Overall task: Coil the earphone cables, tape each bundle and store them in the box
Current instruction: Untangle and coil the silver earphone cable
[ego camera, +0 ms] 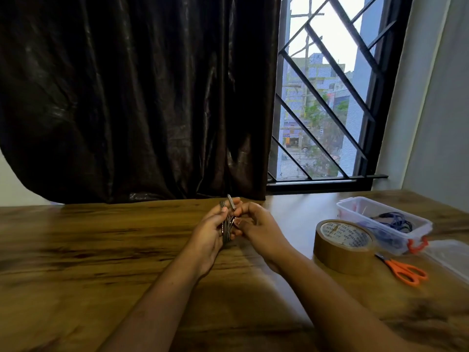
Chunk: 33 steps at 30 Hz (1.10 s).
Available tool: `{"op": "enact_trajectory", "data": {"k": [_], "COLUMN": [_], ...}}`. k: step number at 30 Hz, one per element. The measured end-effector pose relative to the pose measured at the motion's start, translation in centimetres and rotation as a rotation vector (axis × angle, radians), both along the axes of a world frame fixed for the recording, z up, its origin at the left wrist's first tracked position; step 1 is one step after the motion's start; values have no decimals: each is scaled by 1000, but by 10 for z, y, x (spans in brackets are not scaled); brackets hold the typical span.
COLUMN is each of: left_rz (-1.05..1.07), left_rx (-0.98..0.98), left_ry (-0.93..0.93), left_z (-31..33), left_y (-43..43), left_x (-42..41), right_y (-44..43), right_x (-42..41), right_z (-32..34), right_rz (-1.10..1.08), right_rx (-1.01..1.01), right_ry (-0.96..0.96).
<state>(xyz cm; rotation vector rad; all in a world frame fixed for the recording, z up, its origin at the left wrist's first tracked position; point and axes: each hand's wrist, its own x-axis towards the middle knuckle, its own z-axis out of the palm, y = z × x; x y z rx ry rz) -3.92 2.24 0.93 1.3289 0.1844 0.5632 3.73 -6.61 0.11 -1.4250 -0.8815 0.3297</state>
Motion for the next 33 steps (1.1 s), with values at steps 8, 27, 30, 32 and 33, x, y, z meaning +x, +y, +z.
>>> {"op": "enact_trajectory", "data": {"k": [8, 27, 30, 32, 33], "left_rz": [-26, -17, -38, -31, -26], "left_rx": [16, -156, -135, -119, -120], "left_ry": [-15, -50, -40, -42, -50], "left_z": [2, 1, 1, 2, 2], "left_y": [-10, -8, -8, -8, -7], "left_x": [0, 0, 0, -1, -2], "right_y": [0, -3, -4, -4, -4], "right_x": [-5, -1, 3, 3, 2], "right_z": [3, 0, 0, 0, 0], "right_rz": [-253, 61, 106, 104, 104], "right_rx": [3, 145, 114, 126, 130], "right_ry": [-174, 306, 305, 258, 221]}}
